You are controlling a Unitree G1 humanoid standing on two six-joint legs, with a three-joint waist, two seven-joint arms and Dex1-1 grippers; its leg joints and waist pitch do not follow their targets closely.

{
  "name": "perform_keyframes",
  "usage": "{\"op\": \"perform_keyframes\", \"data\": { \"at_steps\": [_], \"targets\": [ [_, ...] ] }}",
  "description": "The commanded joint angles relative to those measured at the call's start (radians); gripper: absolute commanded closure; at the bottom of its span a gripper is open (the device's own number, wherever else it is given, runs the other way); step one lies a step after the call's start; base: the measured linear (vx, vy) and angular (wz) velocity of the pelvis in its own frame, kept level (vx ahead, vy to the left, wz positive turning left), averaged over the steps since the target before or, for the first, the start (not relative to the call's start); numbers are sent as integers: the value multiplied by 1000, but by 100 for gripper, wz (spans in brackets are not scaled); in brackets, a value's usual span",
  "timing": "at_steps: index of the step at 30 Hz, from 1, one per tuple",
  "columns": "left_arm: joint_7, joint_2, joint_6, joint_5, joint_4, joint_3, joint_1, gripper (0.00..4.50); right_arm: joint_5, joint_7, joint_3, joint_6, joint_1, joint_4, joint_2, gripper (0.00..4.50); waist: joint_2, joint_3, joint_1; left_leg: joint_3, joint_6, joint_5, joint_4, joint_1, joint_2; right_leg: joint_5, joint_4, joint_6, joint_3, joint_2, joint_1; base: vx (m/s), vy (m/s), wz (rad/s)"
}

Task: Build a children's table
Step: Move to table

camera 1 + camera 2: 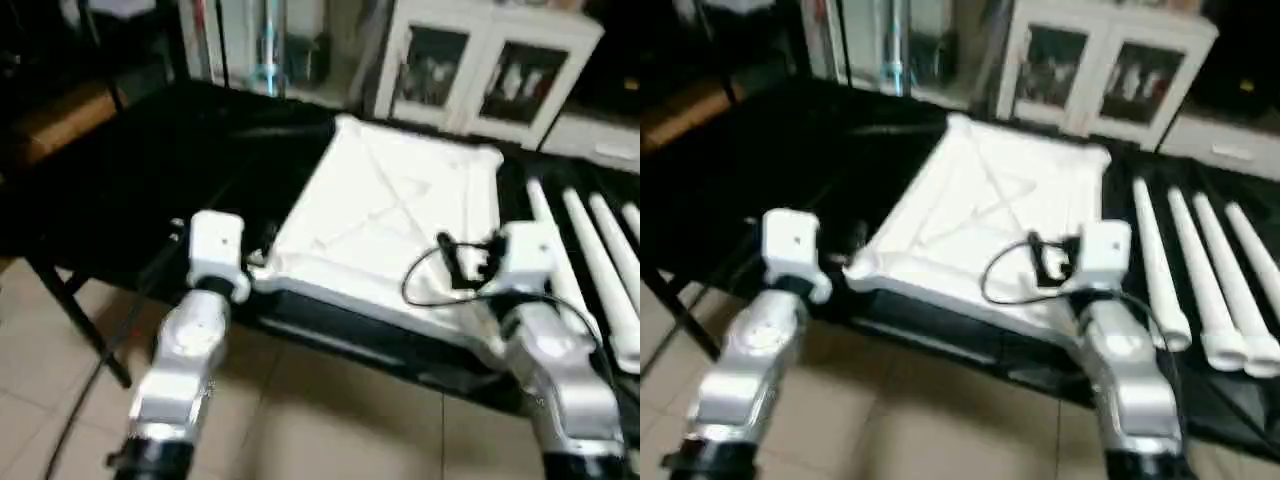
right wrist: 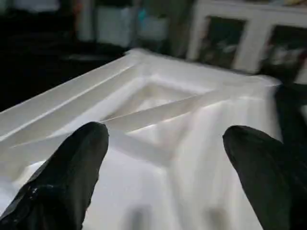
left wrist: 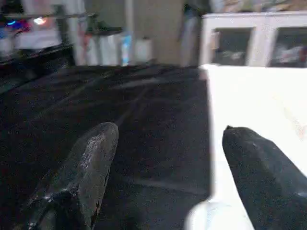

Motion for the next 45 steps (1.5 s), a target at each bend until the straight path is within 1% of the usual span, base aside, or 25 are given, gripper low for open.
{"op": "perform_keyframes", "data": {
  "at_steps": [1, 3, 5, 7, 8, 9, 10, 11, 13, 14, 15, 16, 17, 18, 19, 20, 21, 22, 23, 26, 29, 33, 40, 42, 45],
  "targets": [
    [10, 0, -8, 14, -11, 6, 2, 60, 5, -11, -2, 37, -8, -26, 7, 30, 28, -62, -14, -36, 7, 368, -76, 16, 101, 262, -32, -190, 14, -35, 50, 0, 0, 0],
    [12, 8, -14, 23, -13, 9, -1, 60, 4, -40, -11, 52, -12, -45, 20, 30, 42, -63, -28, -105, 127, 331, -120, 52, 216, -2, -1, -182, -24, -32, 1, 0, 0, 0],
    [15, 12, -16, 30, -11, 10, -4, 60, -11, -55, -13, 71, -12, -44, 16, 30, 41, -61, -28, -108, 284, 259, -143, 46, 258, -97, 39, -157, -41, -34, -25, -5, -39, 7],
    [19, 11, -17, 31, -12, 10, -4, 60, -7, -42, -14, 68, -5, -41, 11, 30, 33, -60, -25, -88, 428, 252, -130, 43, 235, -69, 34, -235, -31, -51, -34, -4, -138, 12],
    [27, 9, -13, 35, -12, -3, -6, 60, 0, -23, -18, 56, 8, -33, 4, 30, 25, -61, -22, -53, 463, 187, -116, 14, 193, -7, -7, -373, -25, -72, -5, -12, -193, 6],
    [24, 11, -16, 42, -11, -10, -8, 60, -1, -24, -22, 53, 12, -32, 3, 30, -11, -59, -9, 25, 395, 46, -18, -30, 54, -19, -101, -513, -16, -71, 25, -29, -182, 5],
    [20, 12, -17, 49, -10, -17, -11, 60, 6, -28, -31, 57, 12, -30, 8, 30, -25, -67, 15, 67, 324, -89, 97, -48, -11, -98, -154, -547, 11, -96, 52, -29, -182, 5],
    [16, 12, -19, 54, -8, -21, -16, 60, 17, -33, -43, 63, 11, -28, 14, 30, -34, -65, 28, 70, 180, -165, 179, -66, -6, -201, -165, -530, 11, -115, 60, -44, -158, 5],
    [1, 12, -19, 45, -5, -23, -22, 60, 17, -42, -49, 72, 11, -31, 20, 30, -15, -54, 27, 49, 123, -181, 144, -77, 9, -229, -168, -409, 6, -117, 74, -44, -138, 1],
    [-13, 0, -8, 19, 0, -16, -31, 60, 20, -46, -56, 75, 10, -35, 22, 30, 15, -57, 21, 55, 108, -187, 68, -13, 10, -246, -184, -235, 37, -30, 45, -60, -128, -4],
    [-13, 0, -8, 19, 0, -16, -31, 60, 20, -46, -56, 75, 10, -35, 22, 30, 59, -80, 11, -38, 102, 31, -64, 65, 223, -221, -79, -12, -26, 21, -13, -86, -168, -42],
    [-18, -1, 3, 18, 14, -16, -44, 60, 22, -53, -57, 82, 10, -41, 24, 30, 51, -88, 0, -82, 168, 161, -96, 72, 345, -221, 28, 63, -44, -22, -50, -86, -168, -42],
    [-15, 3, 2, 28, 20, -20, -49, 60, 20, -55, -54, 85, 10, -43, 23, 30, 46, -76, 28, 41, 203, 308, -64, 65, 296, -118, 112, 59, -48, -52, -120, -67, -140, -53],
    [-12, 2, -1, 34, 28, -25, -56, 60, 17, -54, -54, 86, 8, -39, 18, 30, 5, -74, 9, 130, 230, 278, 5, 75, 177, 31, 23, -17, 11, -94, -130, -31, -119, -37],
    [-8, -2, -5, 39, 33, -30, -63, 60, 16, -51, -56, 85, 4, -32, 11, 30, -59, -84, 53, 143, 126, -136, 130, -16, 11, -176, -100, 47, 201, -150, 2, -31, -119, -37],
    [-3, -11, 5, 32, 35, -26, -68, 60, 15, -50, -60, 82, 1, -27, 7, 30, -44, -55, 75, 88, 92, -257, 161, -57, 30, -358, -146, 48, 250, -243, 25, -23, -81, -63],
    [-1, -14, 7, 33, 37, -29, -73, 60, 17, -53, -67, 83, -3, -25, 6, 30, -56, -57, 90, 45, 26, -248, 172, -65, -3, -535, -137, 65, 271, -184, 45, -39, -21, -70],
    [1, -14, 11, 34, 38, -31, -76, 60, 11, -55, -70, 86, -6, -27, 4, 30, -70, -49, 89, -6, 47, -148, 155, -103, 9, -487, -101, 83, 199, -209, 91, -39, -21, -70],
    [-3, -14, 0, 30, 39, -31, -82, 60, 3, -57, -72, 92, -10, -36, 0, 30, -38, -41, 67, -34, 36, -19, 110, -64, 23, -425, -123, 15, 174, -209, 46, -62, 11, -29],
    [-28, -15, 6, 2, 42, -21, -93, 60, 5, -55, -74, 122, -8, -64, -7, 30, 37, -31, -1, -31, 63, -49, -98, -33, 77, -358, -102, -79, 20, -35, 23, -64, 86, -9],
    [-44, -10, 2, -11, 33, -12, -93, 60, 18, -41, -61, 132, 10, -92, -5, 30, 59, -49, -35, -31, 32, -222, -113, 1, 107, -102, -96, -152, 9, -64, 43, -19, 83, 6],
    [-64, 10, 7, -20, -7, -6, -60, 60, 17, -37, -24, 100, 36, -75, 35, 30, 46, -35, -47, -4, -6, -355, -114, -9, 89, -382, -139, -105, 13, -91, 35, 0, 0, 0],
    [-65, -1, 22, -35, -55, -8, 14, 60, 20, -23, -9, 122, -16, -32, 48, 30, 24, -40, -37, 11, 6, -292, -121, -5, 92, -395, -131, -93, 10, -99, 44, 0, 0, 0],
    [-58, -2, 21, -15, -71, -22, 43, 60, 15, -2, 7, 124, -14, -16, 35, 30, -2, -28, -43, 80, -38, -444, -123, 113, 111, -477, -150, -114, 8, -33, -19, 72, -25, -23],
    [-49, -14, 30, 0, -115, -52, 92, 60, 8, 44, 29, 119, -11, 21, 11, 30, 0, -9, -47, 88, -31, -633, -152, 172, 152, -495, -121, -130, -30, -33, -41, 101, -30, -51]
  ]
}}
